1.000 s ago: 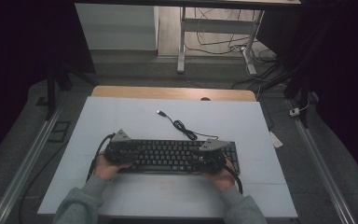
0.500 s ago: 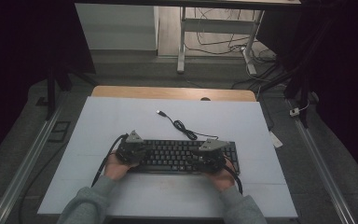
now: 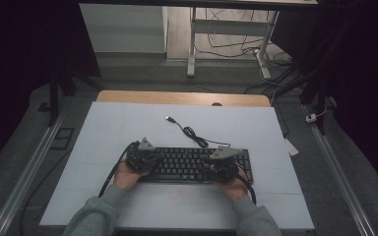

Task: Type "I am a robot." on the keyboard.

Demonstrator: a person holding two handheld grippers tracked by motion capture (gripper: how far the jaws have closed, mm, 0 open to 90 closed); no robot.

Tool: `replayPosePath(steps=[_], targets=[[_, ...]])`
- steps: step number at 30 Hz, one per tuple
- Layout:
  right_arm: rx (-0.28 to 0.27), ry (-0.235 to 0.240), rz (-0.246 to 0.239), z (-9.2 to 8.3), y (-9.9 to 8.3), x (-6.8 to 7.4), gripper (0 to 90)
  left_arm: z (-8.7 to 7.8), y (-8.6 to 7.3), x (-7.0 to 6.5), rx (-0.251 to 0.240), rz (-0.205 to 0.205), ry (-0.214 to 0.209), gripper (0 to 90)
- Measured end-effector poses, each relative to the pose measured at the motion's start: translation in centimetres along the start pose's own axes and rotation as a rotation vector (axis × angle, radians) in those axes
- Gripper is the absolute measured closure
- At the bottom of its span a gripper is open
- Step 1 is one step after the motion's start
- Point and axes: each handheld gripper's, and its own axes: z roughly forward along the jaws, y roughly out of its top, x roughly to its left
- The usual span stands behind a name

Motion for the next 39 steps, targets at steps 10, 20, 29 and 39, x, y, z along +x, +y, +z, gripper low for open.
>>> replayPosePath(steps=[10, 20, 29, 39], targets=[[0.001, -0.002, -0.001, 0.0, 0.0, 0.0, 56.4, -0.8, 0.2, 0.0, -0.039, -0.004, 0.0, 88.3], [-0.003, -0.009, 0.002, -0.2, 0.0, -0.1, 56.1, -3.5, 0.0, 0.5, -0.097, -0.033, -0.03, 54.2], [0.002, -0.008, 0.001, -0.1, 0.0, -0.2, 55.6, -5.4, -1.1, 0.6, -0.073, -0.027, -0.008, 34.7], [-0.002, -0.006, 0.006, -0.2, 0.0, -0.3, 55.6, -6.6, -2.3, 0.9, -0.066, -0.046, -0.005, 30.3]])
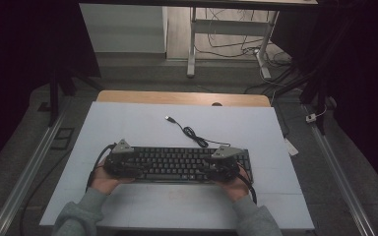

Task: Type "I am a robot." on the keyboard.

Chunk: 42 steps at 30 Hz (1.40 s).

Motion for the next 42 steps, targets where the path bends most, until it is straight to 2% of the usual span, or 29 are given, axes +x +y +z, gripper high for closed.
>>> replayPosePath(steps=[8, 19, 29, 33, 42], targets=[[-0.003, -0.001, 0.001, 0.0, 0.0, 0.0, 55.6, -0.7, -1.0, 0.7, 0.01, -0.014, 0.013, 29.1], [-0.011, 0.008, 0.002, 0.1, 0.2, 0.1, 55.6, -0.6, -1.0, 0.8, 0.01, -0.014, 0.01, 28.7], [-0.014, 0.036, -0.029, 0.9, 1.4, 1.0, 56.6, -0.5, -1.0, 0.7, 0.016, -0.007, 0.008, 28.5], [-0.006, 0.051, -0.034, 1.4, 1.9, 1.4, 62.4, -0.4, -1.0, 0.6, 0.02, -0.005, 0.008, 28.5], [0.037, 0.097, -0.065, 2.7, 2.6, 2.3, 88.5, -0.4, -1.1, 0.6, 0.026, 0.006, 0.007, 28.4]])
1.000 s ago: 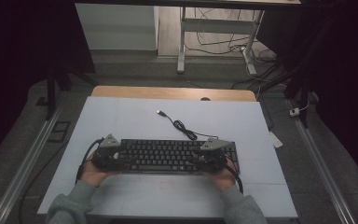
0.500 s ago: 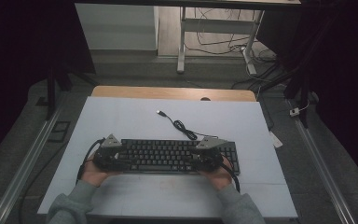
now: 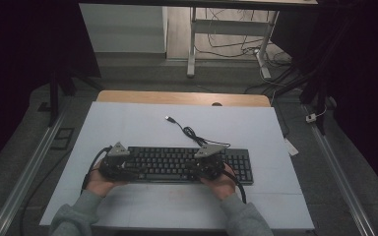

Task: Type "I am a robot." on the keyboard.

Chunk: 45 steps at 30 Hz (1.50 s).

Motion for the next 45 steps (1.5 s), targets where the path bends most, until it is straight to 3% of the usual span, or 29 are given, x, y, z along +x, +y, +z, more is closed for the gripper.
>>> replayPosePath(steps=[7, 22, 26, 31, 38, 45], targets=[[0.053, 0.0, -0.011, 1.2, 0.0, 0.5, 89.5, 0.0, 0.0, 0.0, 0.0, -0.001, 0.003, 28.4], [0.101, -0.014, -0.018, 2.2, -0.3, 0.5, 89.6, 0.1, -0.1, 0.0, 0.005, 0.004, 0.005, 28.4], [0.088, -0.015, -0.016, 2.1, -0.3, 0.5, 89.6, 0.1, -0.1, -0.1, 0.008, 0.01, 0.007, 28.3], [0.013, -0.02, -0.008, 1.0, -0.1, 0.3, 89.3, 0.0, -0.1, 0.0, 0.003, 0.007, 0.009, 28.3], [-0.041, -0.081, 0.02, -1.0, -0.8, -0.6, 65.6, 0.0, -0.1, -0.1, -0.003, 0.007, 0.013, 28.3], [-0.073, -0.103, 0.052, -2.9, -2.0, -1.8, 57.1, -0.1, -0.1, -0.1, -0.01, 0.008, 0.019, 28.3]])
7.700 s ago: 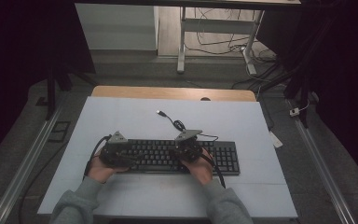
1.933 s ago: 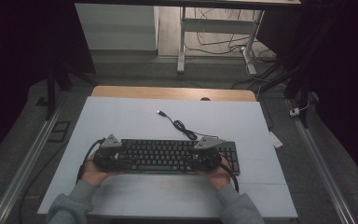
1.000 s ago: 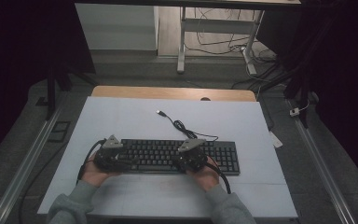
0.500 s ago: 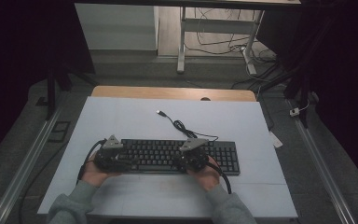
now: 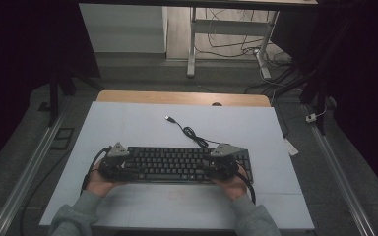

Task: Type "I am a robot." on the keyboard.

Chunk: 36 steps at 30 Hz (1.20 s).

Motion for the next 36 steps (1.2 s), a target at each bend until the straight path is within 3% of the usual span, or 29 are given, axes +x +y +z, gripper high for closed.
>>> replayPosePath(steps=[13, 36], targets=[[-0.002, 0.005, -0.022, -1.2, -0.7, 0.0, 54.9, -0.3, -0.5, -0.5, -0.023, 0.013, 0.005, 28.1], [-0.021, -0.106, 0.043, -8.6, -6.5, -2.4, 51.2, -3.2, -3.7, -1.1, -0.066, 0.011, 0.01, 27.1]])
